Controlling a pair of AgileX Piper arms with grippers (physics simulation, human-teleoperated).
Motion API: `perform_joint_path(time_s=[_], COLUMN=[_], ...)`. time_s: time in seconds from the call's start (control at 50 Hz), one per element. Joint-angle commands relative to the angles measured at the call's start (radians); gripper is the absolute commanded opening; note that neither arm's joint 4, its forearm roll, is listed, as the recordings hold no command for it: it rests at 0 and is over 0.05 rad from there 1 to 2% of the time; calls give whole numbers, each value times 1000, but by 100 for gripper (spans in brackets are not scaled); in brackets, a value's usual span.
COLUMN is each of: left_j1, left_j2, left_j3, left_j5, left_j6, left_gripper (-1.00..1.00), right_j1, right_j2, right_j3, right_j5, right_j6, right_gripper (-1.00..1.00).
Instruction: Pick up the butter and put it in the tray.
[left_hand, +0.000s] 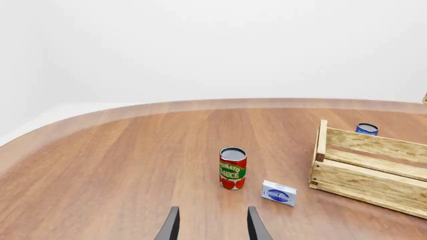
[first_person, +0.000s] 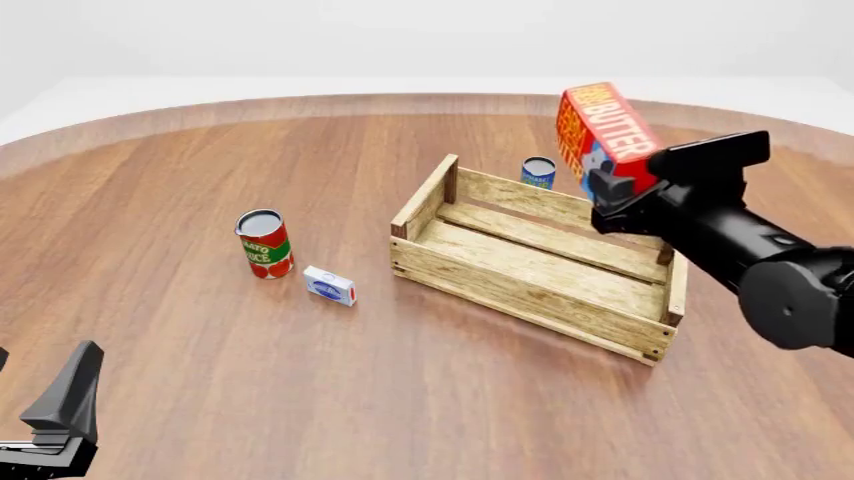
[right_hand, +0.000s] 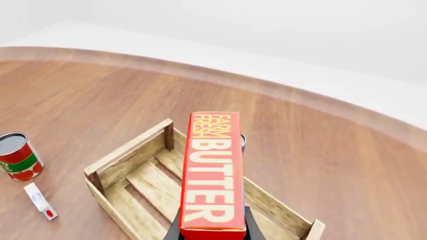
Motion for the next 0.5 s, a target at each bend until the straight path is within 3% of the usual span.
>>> perform_joint_path(time_s=[0.02, 0.5], left_j1=[0, 0], left_j2=[0, 0], left_j3=[0, 0], left_j5=[0, 0], left_j6=[0, 0], left_gripper=[100, 100], right_j1=[12, 13], right_j2=[66, 183], right_j3=[-58, -133], right_j5=[-20, 12], right_j6=[25, 20], right_gripper=[-100, -100])
